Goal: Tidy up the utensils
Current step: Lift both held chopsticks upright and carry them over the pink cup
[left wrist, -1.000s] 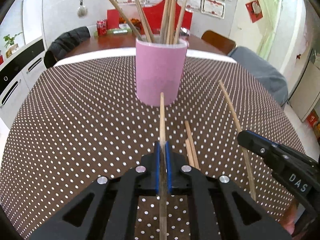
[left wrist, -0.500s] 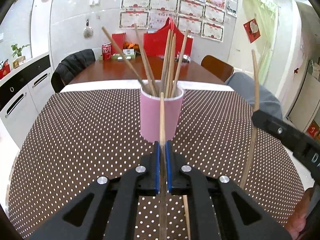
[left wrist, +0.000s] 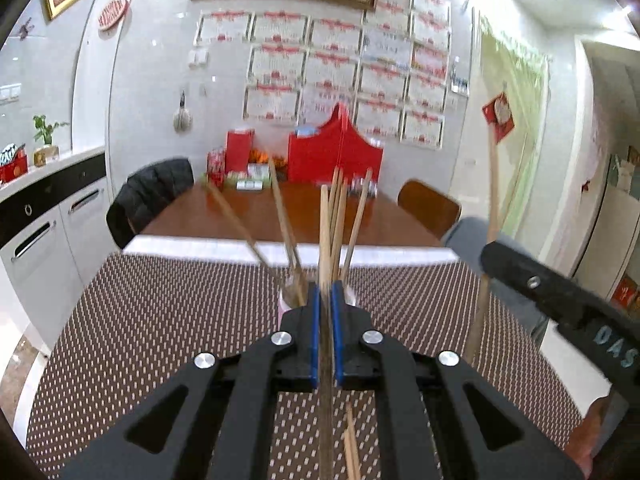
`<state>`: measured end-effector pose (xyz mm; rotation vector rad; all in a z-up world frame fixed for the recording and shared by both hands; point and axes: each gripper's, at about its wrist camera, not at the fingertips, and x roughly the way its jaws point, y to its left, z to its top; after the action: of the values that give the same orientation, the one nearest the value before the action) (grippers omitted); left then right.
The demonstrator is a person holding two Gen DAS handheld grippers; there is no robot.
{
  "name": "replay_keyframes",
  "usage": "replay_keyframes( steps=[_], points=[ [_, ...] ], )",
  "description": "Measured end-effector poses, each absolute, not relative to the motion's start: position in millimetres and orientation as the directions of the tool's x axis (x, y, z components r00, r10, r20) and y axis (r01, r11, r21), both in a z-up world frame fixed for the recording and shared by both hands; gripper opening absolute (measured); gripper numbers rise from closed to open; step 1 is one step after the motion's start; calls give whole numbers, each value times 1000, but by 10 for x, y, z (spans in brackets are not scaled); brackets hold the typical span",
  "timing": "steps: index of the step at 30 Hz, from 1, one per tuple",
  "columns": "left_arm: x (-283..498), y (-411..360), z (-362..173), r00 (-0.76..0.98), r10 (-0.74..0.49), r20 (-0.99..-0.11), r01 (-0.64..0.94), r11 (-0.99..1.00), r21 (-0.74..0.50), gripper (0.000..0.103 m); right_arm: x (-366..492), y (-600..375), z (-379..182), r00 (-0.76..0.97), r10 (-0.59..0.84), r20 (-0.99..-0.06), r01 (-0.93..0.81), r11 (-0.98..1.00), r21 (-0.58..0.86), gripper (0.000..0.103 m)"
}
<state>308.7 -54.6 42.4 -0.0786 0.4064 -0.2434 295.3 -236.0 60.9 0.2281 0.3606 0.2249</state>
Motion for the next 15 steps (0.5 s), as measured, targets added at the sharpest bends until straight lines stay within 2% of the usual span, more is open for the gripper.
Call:
replay_keyframes(
  steps=[10,15],
  points=[
    [3252,-508,843,954,-271,-130,238,945,-225,6,3264,-2331,933,931,265,-250,-196,943,269,6],
    [3474,-507,841,961,-273,-44,254,935,-247,6,3449,-2341,1027,936,279,-215,-217,938,271,6]
  ],
)
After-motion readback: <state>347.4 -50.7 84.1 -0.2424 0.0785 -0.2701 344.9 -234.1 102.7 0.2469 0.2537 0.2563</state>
